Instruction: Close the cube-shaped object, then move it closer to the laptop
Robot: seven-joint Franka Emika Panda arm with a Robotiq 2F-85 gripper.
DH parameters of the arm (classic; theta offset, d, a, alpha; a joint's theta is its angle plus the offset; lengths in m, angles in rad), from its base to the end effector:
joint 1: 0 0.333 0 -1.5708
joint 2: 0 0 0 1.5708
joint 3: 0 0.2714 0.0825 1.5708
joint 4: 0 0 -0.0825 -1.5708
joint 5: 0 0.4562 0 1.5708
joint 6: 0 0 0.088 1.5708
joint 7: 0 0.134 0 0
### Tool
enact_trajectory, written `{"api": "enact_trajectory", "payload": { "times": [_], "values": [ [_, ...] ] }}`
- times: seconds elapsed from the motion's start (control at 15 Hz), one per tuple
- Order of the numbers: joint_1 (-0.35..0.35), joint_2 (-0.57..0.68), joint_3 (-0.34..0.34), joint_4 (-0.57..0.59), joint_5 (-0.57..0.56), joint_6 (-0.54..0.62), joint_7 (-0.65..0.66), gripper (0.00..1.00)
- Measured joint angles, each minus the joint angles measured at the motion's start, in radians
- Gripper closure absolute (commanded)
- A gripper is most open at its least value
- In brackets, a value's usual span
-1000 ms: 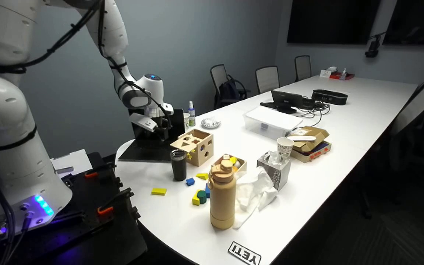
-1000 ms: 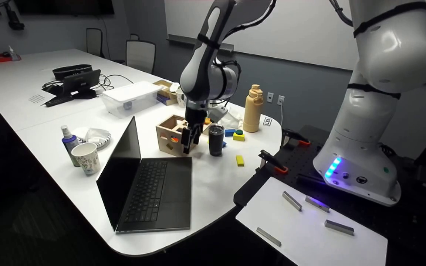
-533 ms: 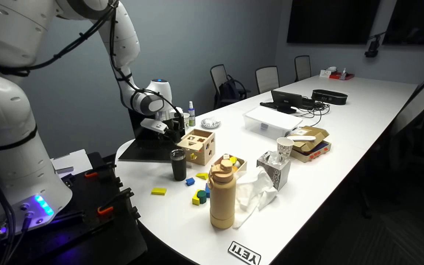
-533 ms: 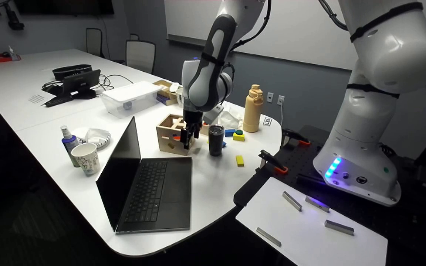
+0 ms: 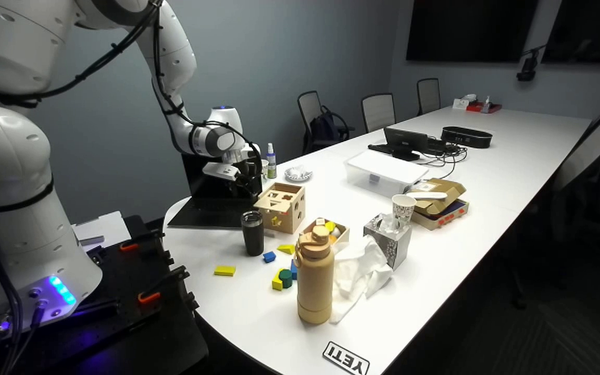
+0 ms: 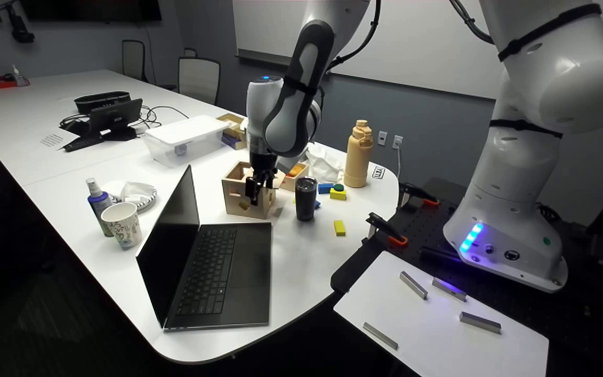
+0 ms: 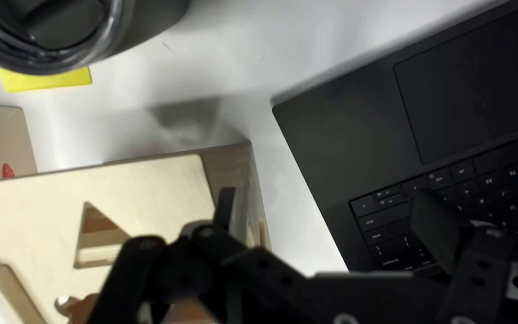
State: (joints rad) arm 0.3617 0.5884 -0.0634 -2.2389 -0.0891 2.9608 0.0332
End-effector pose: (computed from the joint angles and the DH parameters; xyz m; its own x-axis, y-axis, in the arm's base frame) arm 0.5202 0.1590 -0.0160 0.9247 0.3572 0.1317 0.3524 -0.9340 0.0583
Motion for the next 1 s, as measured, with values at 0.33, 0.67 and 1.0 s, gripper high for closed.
{"api": "enact_trajectory", "payload": {
  "times": [0.33,0.67,1.0],
  "values": [
    [0.103,-0.007,-0.14,0.021,-0.077,-0.027,0.113,0.0],
    [0.129,-0.006,-0.187,0.026,-0.106,-0.129,0.191,0.0],
    [0.116,0.008,-0.179,0.027,-0.106,-0.163,0.213,0.0]
  ]
}}
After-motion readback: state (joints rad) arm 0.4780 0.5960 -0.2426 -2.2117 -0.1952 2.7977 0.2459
